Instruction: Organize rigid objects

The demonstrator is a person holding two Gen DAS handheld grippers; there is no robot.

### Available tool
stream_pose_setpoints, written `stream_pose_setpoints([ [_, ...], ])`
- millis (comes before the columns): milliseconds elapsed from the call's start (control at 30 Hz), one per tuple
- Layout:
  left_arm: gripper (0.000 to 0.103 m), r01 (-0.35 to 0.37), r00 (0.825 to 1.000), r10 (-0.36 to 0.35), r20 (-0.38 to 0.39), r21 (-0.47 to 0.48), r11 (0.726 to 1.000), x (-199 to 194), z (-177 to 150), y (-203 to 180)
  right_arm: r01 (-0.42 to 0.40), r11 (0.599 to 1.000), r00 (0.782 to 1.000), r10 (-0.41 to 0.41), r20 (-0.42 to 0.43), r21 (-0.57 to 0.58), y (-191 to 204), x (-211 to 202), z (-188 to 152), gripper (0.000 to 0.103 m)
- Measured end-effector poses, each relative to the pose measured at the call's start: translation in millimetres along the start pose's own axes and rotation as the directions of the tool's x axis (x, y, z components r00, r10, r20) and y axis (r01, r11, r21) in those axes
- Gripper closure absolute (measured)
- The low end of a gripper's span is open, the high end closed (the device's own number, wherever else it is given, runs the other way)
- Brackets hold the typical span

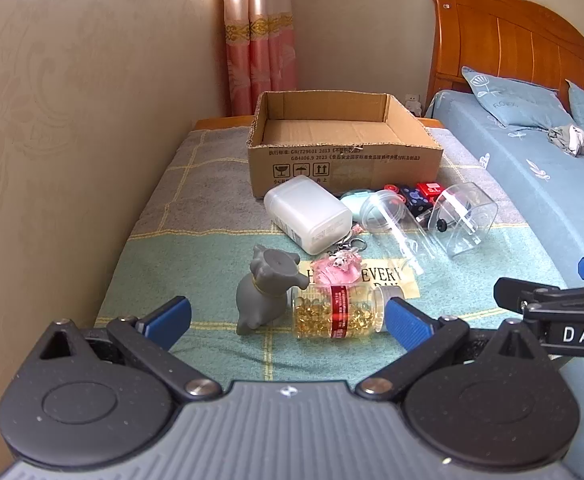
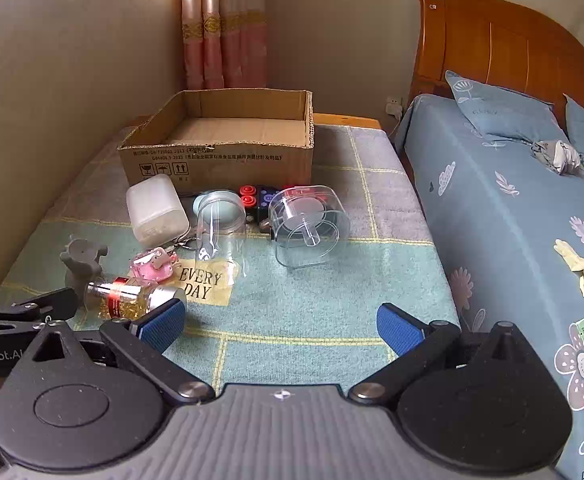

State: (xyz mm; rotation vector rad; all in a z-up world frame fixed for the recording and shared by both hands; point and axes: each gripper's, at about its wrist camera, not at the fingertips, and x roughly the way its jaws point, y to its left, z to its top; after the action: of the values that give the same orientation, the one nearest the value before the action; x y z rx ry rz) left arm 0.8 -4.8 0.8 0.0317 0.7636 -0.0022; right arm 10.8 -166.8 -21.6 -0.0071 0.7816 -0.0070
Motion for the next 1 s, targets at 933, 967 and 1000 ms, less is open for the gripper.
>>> stream_pose_setpoints([
  [933,0.001,0.012,1.000,-0.012,0.010,0.001,1.000,2.1,3.8,4.8,0.017,1.000,1.000,-0.016,0.006,-0.016,3.6,-2.2,2.3,0.000],
  [967,0.001,0.012,1.000,-0.012,0.010,0.001,1.000,2.5,4.2,5.0,0.017,1.000,1.000,-0.017,0.005,-0.017,3.6,-2.1,2.4,0.000],
  [1000,0.001,0.013,1.000,-0.013,0.011,0.001,1.000,2.9,4.5,5.4,0.017,1.000,1.000,-0.017,0.005,-0.016,3.6,-2.0,2.3,0.000],
])
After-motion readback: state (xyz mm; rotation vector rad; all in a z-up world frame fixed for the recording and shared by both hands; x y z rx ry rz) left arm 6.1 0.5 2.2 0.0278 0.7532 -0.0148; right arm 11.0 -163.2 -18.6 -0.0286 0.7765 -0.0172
